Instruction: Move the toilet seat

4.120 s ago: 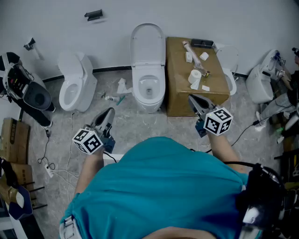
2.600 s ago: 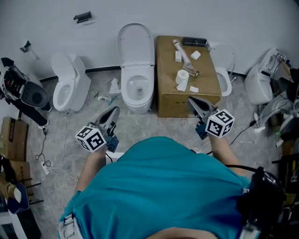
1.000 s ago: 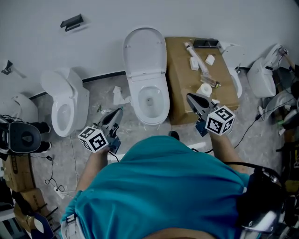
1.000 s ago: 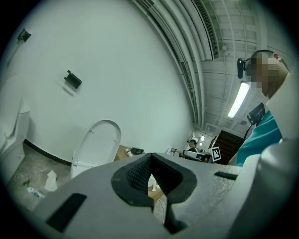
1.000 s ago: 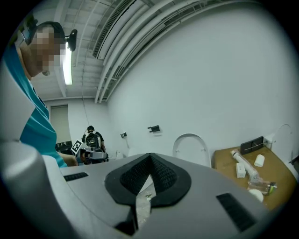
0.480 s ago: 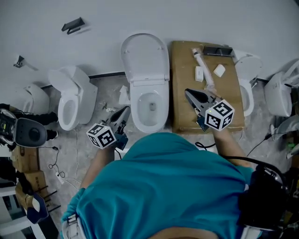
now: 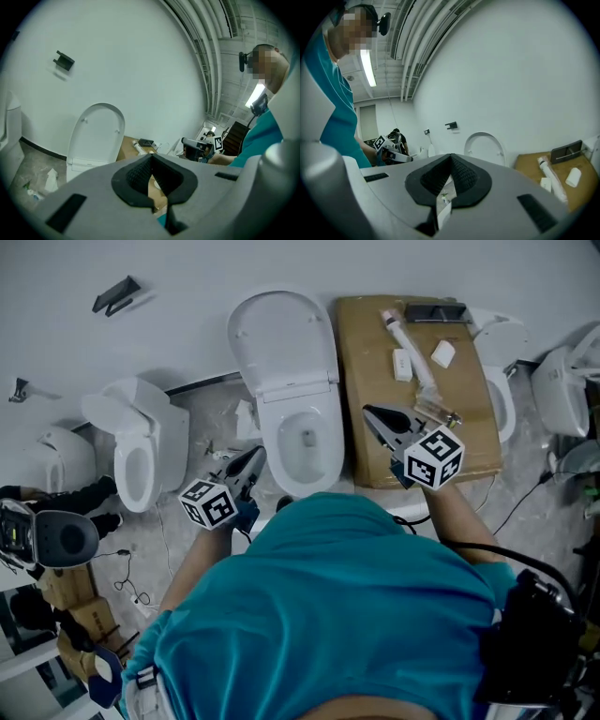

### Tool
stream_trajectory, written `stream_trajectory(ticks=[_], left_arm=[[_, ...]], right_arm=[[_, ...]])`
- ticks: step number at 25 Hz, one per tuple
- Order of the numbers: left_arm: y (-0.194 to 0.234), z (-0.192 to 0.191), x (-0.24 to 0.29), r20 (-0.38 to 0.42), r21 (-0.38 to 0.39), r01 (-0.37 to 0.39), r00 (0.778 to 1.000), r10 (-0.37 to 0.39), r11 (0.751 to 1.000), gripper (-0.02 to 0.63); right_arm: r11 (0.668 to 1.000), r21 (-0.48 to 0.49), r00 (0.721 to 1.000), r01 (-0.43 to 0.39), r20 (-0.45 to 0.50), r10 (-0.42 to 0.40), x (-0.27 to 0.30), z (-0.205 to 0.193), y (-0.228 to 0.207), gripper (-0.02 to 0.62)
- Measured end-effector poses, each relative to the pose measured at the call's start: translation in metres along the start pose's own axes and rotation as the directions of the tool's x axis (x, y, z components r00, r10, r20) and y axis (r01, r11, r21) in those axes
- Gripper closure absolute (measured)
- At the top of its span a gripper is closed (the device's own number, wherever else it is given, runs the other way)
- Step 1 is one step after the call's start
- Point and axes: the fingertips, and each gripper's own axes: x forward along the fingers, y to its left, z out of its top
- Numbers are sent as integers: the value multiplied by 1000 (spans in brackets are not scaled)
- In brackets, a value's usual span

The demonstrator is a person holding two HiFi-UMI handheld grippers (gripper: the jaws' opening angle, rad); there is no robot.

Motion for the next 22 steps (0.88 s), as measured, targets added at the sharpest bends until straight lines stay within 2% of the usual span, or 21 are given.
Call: stream_trajectory(ticks=[4, 7, 11, 14, 16, 18, 22], left_arm=[[31, -17, 16, -85, 2, 15, 996, -15, 1000, 606], [49, -45, 32, -174, 17, 14, 985, -10, 1000, 606], [71, -94, 45, -301, 54, -2, 953, 18, 999, 604], [91, -138, 56, -402, 108, -13, 914, 55, 994, 599], [105, -173, 64, -486, 170, 4, 870, 80, 985, 589], [119, -212, 69, -578, 236, 43, 809, 105, 971, 572], [145, -298, 73, -746, 331, 181, 651, 140, 926, 516]], right_arm=[[999, 21, 1000, 27, -16, -26, 23, -18, 0, 597], [998, 38, 998, 49, -37, -47, 36, -35, -8, 597], [998, 43, 996, 47, -72, -44, 52, -58, -13, 597], [998, 49, 995, 38, -90, -33, 62, -78, -18, 597], [998, 55, 994, 31, -103, -25, 69, -94, -21, 597], [998, 61, 993, 24, -116, -17, 76, -110, -22, 597], [996, 87, 993, 13, -117, -3, 88, -137, -23, 597]])
